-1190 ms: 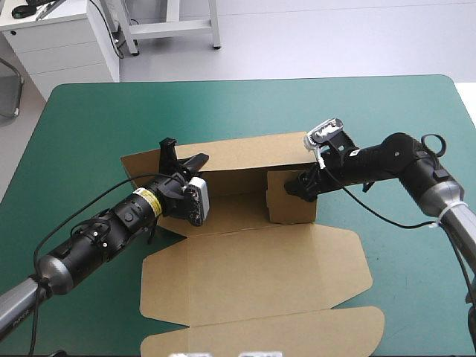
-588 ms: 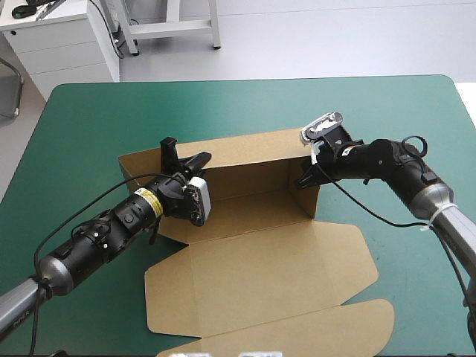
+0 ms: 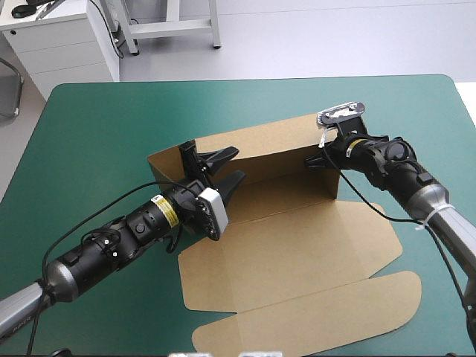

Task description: Fold the box

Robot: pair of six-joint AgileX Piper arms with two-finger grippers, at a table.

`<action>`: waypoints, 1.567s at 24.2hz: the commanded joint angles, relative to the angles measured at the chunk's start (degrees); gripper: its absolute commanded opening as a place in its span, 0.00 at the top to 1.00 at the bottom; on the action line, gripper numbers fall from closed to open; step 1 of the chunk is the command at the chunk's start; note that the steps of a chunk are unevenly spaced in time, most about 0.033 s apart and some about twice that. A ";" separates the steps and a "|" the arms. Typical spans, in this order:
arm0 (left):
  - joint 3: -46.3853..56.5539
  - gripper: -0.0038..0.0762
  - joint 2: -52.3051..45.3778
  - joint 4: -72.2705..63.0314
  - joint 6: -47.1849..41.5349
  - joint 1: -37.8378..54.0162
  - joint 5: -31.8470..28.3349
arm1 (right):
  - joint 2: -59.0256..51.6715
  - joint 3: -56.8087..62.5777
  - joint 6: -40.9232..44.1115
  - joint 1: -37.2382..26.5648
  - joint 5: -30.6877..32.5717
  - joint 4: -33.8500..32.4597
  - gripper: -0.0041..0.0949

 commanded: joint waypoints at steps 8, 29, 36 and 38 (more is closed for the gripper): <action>-11.81 0.89 -1.91 -7.12 -0.60 -10.76 25.16 | -2.20 -1.48 5.48 -0.25 -3.60 -5.70 0.96; -46.36 0.94 -0.75 -19.25 -22.35 9.46 80.68 | -2.20 -1.48 5.48 -0.25 -0.31 -5.32 0.96; -46.05 0.94 -2.56 -39.46 -21.24 33.65 86.71 | -2.20 -1.48 5.48 -0.25 -0.31 -5.32 0.96; -44.00 0.94 -4.55 -41.20 -20.52 36.43 87.45 | -2.20 -1.48 5.48 -0.25 -0.31 -5.32 0.96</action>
